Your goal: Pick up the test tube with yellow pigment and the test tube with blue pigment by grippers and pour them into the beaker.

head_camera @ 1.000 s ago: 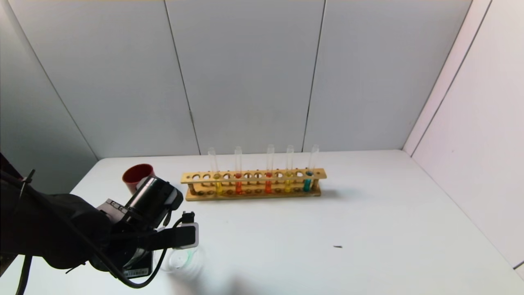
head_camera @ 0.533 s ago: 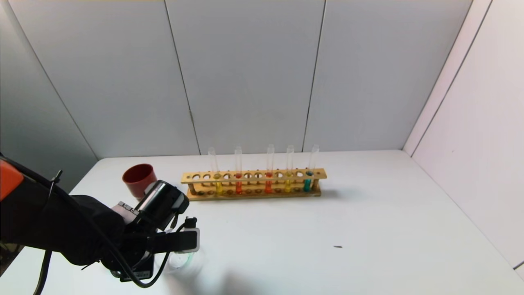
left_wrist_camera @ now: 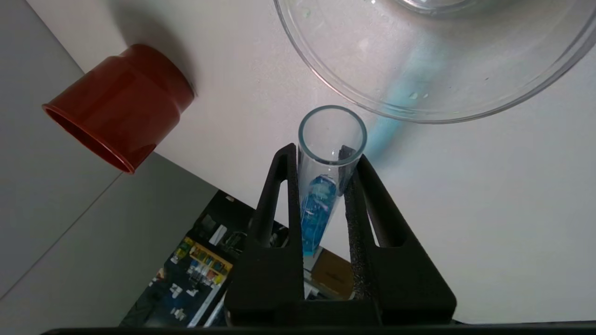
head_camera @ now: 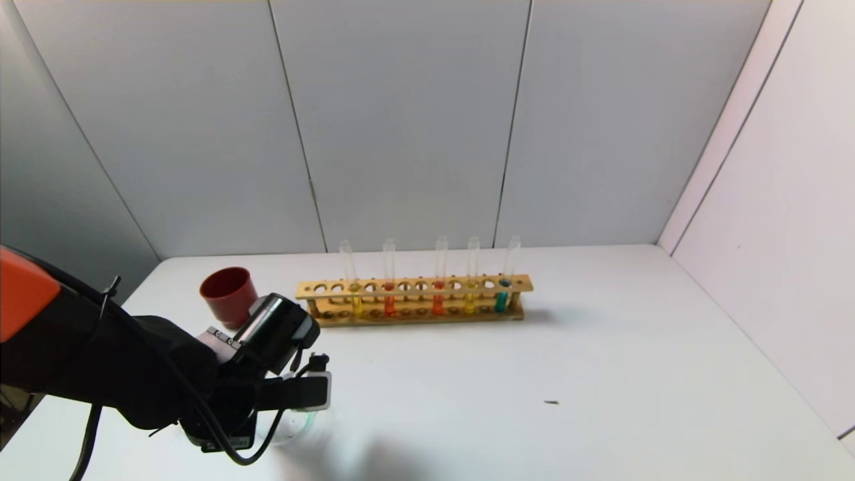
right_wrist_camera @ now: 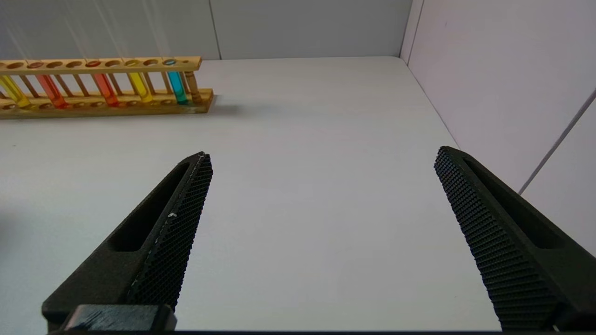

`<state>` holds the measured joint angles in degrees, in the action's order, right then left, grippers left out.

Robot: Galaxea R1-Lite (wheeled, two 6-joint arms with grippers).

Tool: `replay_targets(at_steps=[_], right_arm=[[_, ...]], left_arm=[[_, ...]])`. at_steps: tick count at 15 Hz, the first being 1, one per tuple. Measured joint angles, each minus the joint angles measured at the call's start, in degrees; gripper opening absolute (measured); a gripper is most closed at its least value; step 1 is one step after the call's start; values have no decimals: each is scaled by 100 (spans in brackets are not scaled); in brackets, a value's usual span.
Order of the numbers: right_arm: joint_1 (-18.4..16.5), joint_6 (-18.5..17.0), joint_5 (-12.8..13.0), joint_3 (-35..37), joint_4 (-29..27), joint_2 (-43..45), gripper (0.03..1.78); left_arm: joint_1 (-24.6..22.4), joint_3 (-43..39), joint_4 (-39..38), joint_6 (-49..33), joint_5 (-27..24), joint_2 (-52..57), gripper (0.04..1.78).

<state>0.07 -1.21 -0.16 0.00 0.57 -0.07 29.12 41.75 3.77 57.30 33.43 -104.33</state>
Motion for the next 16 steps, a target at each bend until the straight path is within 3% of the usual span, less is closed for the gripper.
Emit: replay_targets(at_steps=[16], right_arm=[[0, 0, 0, 0, 0, 0, 174]], left_arm=[[358, 30, 0, 276, 585, -99, 33]])
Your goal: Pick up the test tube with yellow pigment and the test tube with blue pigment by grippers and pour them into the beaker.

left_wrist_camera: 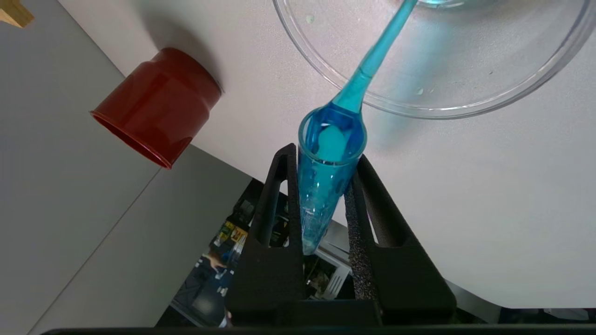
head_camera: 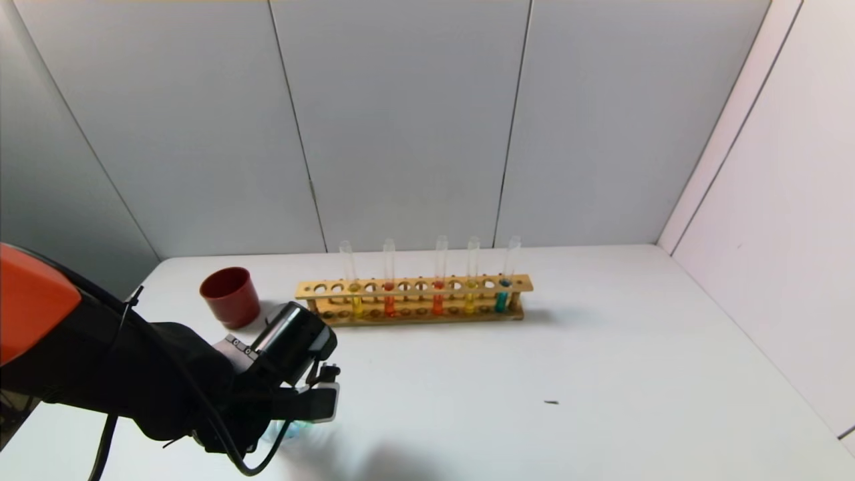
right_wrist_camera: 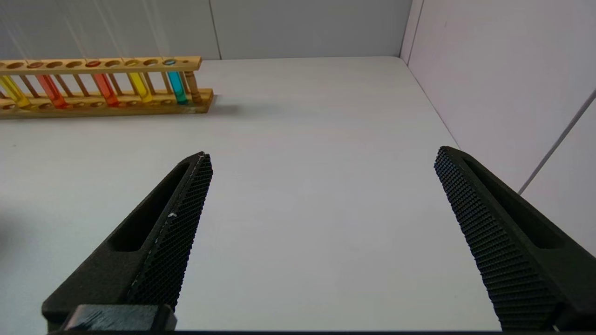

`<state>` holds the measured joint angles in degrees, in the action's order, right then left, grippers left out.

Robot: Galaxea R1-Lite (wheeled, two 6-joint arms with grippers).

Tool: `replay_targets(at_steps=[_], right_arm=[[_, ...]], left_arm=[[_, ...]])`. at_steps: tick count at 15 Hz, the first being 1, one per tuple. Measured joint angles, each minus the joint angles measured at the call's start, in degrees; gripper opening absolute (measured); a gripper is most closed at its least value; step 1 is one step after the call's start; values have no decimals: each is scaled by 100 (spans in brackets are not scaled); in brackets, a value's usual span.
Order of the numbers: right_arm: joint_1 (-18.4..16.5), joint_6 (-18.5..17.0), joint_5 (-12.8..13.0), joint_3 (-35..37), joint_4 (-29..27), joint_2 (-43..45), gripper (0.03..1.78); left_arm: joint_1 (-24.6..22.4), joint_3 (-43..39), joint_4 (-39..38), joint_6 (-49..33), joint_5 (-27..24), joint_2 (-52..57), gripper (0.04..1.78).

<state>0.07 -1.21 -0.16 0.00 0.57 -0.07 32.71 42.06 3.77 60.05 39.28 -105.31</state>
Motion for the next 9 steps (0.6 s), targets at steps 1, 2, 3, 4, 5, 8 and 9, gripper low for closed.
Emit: replay_targets(at_steps=[1, 2, 3, 4, 5, 8, 9], right_arm=[[0, -2, 2, 0, 0, 0, 174], [0, -2, 0, 0, 2, 0, 174], [-2, 0, 0, 0, 0, 0, 174], [-2, 0, 2, 0, 0, 0, 174], [0, 0, 0, 0, 2, 0, 174], [-2, 0, 0, 0, 0, 0, 174], [0, 0, 0, 0, 0, 0, 174]], left_arm=[[9, 0, 0, 0, 2, -2, 33], [15, -2, -2, 0, 16, -4, 33], [12, -17, 0, 0, 35, -4, 33], [9, -24, 0, 0, 49, -6, 33], [9, -27, 0, 4, 94, -6, 33], [-5, 9, 2, 54, 195, -30, 33], [-27, 35, -9, 54, 204, -59, 33]])
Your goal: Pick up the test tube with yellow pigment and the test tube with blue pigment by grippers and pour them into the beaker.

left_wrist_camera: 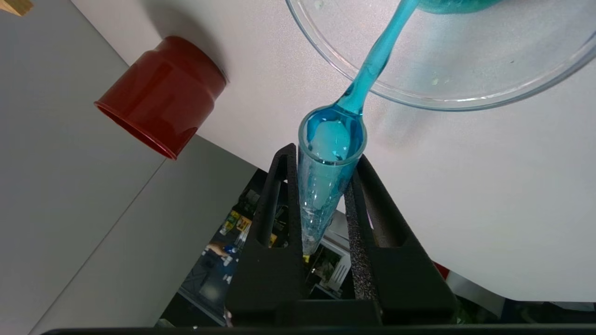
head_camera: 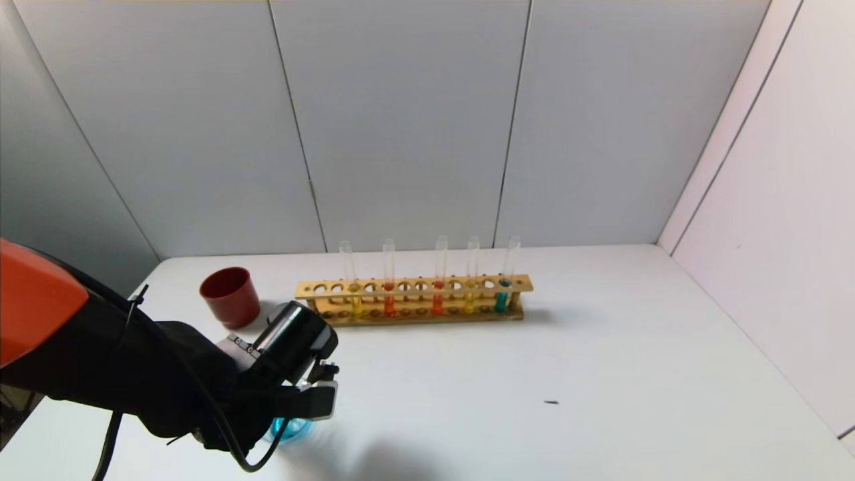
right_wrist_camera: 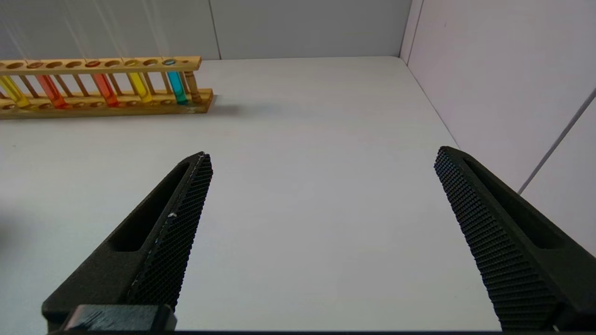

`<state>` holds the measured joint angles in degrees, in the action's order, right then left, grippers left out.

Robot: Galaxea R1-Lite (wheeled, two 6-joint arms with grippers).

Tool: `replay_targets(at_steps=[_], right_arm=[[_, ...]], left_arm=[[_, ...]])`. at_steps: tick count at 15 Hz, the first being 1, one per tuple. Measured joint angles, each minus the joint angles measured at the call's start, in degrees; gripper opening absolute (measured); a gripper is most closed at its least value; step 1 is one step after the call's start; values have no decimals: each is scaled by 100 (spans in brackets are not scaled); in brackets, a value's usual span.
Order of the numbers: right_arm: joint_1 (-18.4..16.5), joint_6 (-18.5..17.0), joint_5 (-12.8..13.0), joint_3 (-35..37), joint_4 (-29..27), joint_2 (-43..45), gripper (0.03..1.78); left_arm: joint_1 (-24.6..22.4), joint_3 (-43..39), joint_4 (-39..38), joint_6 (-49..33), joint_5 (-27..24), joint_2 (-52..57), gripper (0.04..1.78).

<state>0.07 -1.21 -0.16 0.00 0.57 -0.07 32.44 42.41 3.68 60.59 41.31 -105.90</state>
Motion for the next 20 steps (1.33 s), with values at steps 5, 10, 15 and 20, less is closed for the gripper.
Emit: replay_targets(at_steps=[5, 10, 15, 20], right_arm=[[0, 0, 0, 0, 2, 0, 174], [0, -2, 0, 0, 2, 0, 174], [0, -2, 0, 0, 0, 0, 174], [0, 0, 0, 0, 2, 0, 174]], left_arm=[[30, -20, -18, 33, 278, -55, 33], [146, 1, -33, 90, 588, -162, 33], [330, -5, -62, 95, 794, -306, 33], [427, -7, -116, 101, 907, -385, 33]])
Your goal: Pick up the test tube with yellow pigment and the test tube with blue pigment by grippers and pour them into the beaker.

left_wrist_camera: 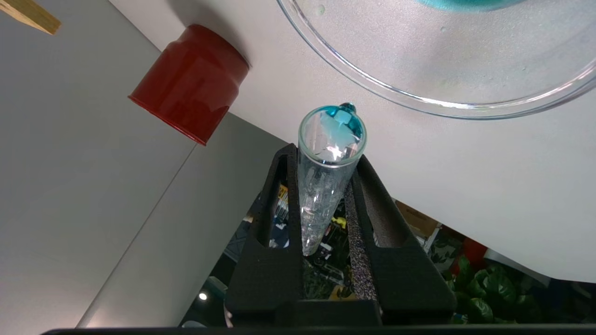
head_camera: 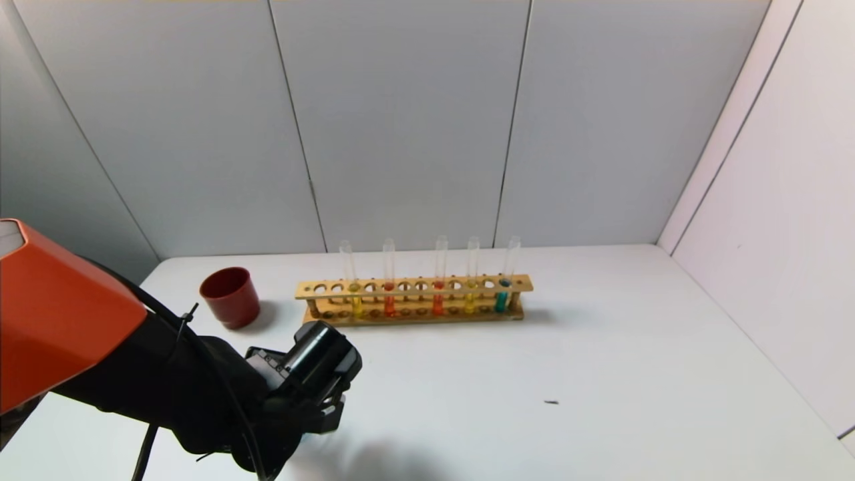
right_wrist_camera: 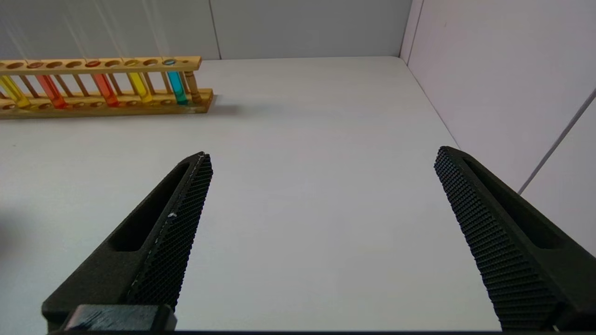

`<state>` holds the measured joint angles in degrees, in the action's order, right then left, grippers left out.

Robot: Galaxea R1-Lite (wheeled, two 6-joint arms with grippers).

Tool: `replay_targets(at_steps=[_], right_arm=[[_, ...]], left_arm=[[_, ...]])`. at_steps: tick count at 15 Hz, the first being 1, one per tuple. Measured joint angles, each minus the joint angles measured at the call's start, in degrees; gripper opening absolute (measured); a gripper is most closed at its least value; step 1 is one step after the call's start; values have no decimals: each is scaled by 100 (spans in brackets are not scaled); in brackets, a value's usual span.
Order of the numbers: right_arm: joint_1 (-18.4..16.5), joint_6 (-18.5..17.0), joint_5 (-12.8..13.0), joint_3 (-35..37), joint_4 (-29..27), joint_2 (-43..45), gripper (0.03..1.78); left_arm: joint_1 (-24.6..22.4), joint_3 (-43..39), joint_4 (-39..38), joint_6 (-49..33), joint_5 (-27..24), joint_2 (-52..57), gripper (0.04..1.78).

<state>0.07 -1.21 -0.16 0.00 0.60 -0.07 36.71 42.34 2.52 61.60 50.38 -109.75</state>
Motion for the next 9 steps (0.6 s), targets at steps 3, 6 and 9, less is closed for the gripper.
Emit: replay_targets(at_steps=[3, 6, 9], right_arm=[[0, 0, 2, 0, 0, 0, 174], [0, -2, 0, 0, 0, 0, 174], [0, -2, 0, 0, 0, 0, 174]], left_arm=[[17, 0, 1, 0, 6, -20, 33], [22, -9, 4, 2, 11, -12, 33], [22, -11, 9, 2, 13, -11, 33]])
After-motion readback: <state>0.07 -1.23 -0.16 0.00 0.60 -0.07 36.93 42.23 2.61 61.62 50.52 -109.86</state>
